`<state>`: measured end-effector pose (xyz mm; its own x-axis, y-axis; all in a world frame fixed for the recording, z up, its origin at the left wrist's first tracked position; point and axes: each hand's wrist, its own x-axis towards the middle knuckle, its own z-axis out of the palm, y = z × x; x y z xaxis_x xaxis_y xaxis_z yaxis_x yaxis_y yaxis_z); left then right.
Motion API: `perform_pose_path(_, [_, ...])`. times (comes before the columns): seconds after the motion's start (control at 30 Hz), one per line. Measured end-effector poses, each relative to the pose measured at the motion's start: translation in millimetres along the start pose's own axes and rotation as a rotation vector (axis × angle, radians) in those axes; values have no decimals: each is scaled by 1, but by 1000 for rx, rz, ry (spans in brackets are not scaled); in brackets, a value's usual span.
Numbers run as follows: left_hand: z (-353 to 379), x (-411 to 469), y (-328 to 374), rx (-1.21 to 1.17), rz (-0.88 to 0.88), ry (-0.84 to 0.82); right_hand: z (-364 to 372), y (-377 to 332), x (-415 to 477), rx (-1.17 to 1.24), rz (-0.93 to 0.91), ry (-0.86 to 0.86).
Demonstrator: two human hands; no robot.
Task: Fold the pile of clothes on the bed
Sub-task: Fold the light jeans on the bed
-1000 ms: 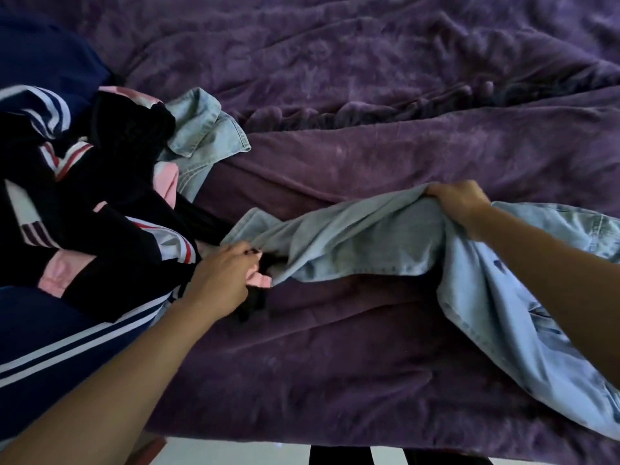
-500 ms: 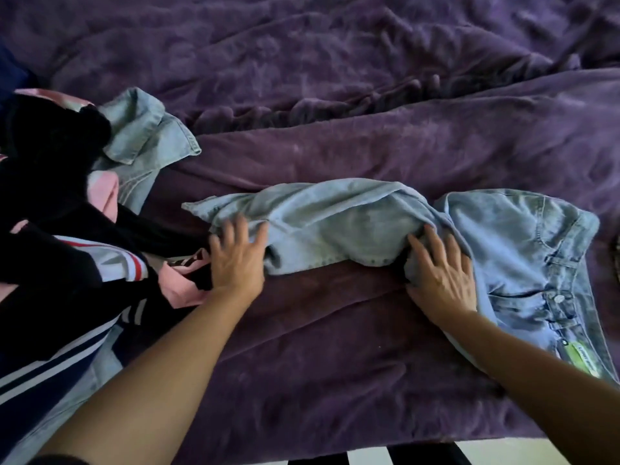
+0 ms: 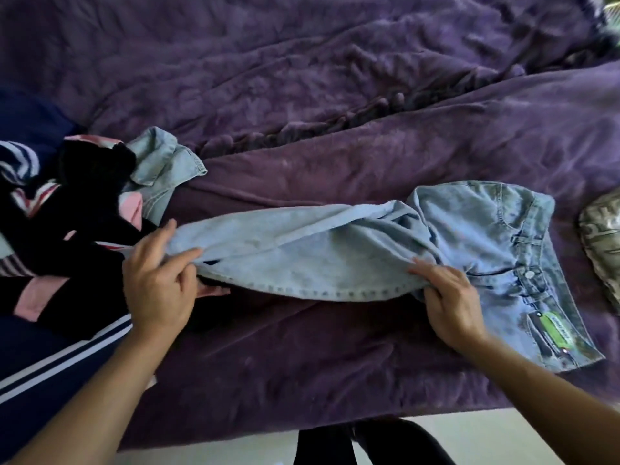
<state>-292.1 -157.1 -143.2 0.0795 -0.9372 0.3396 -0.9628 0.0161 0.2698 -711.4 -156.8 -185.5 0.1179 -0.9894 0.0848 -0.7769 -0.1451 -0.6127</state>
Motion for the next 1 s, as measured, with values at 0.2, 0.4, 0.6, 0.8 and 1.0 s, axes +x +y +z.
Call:
perform_pose_path(0.2, [-15, -86, 3, 212, -213, -369, 21, -8, -101, -146, -391, -611])
perform_pose_path(0.4, [14, -111, 30, 357, -300, -719, 44, -16, -110, -215, -199, -1023])
perform_pose_path(0.6, [62, -99, 57, 429, -97, -722, 41, -24, 15, -122, -86, -334])
perform_pose_path(0.8, [84, -60, 27, 401, -72, -647, 70, -18, 126, -519, -80, -437])
perform_pose_path(1.0, [69, -64, 1, 404, 222, -951, 88, -34, 168, -312, 78, -690])
